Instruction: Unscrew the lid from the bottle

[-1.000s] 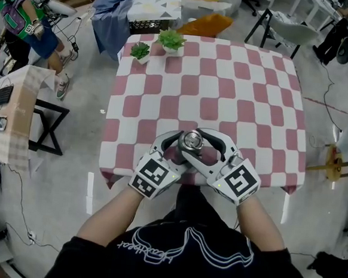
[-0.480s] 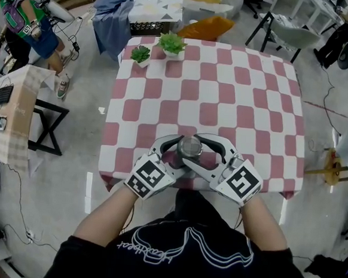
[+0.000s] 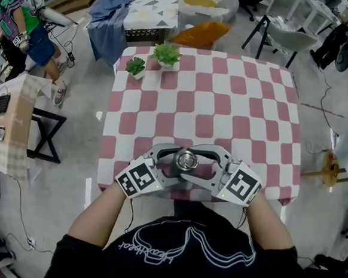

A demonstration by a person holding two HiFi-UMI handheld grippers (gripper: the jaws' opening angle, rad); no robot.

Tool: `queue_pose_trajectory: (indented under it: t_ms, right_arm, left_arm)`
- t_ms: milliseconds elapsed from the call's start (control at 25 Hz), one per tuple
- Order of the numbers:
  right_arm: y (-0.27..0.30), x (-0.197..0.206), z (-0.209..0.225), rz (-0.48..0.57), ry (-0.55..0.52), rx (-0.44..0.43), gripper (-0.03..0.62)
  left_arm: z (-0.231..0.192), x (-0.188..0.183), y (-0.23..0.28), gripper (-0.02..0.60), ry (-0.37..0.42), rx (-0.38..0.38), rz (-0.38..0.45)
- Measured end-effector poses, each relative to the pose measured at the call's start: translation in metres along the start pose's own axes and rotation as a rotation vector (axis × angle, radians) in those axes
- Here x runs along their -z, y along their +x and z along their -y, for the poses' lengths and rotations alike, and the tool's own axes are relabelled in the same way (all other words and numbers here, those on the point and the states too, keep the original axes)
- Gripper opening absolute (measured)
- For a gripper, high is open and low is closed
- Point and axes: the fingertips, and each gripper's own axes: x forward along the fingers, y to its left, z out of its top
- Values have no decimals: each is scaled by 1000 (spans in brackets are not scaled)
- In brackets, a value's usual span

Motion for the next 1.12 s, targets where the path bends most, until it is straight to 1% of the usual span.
queue_pose_trajectory:
  t_ms: [280,400,480,600,760,800,920,1120]
  right_arm:
    - [4,-3,-2,-37,-38,-105,249]
    - [4,-3,-3,-48,-50,-136,247]
    - [4,-2,-3,-54,-61,-149,247]
    - [5,-2,-3,-48,-65,-157,247]
    - [7,-5,-6,-36,-59,-157,247]
    - [7,-6,-6,-33,-62,-154,247]
    - [5,-12,-6,-9,-69,-135,247]
    - [-5,-28,-4,48,-48,-78,246]
  left_arm:
    - [3,1,-4,354,83,180,-25]
    - [3,1,-5,354,106,232,-41]
    - [3,2,-4,354,119,251,-55]
    - [3,2,-4,354,112,259,-55]
    - [5,-3,-10,354,29,265,-18]
    - [5,-3,-11,354,19,262,-13]
    - [4,-4,-18,354,7,241,-3]
    - [4,-18,-41,354,-40,188,77]
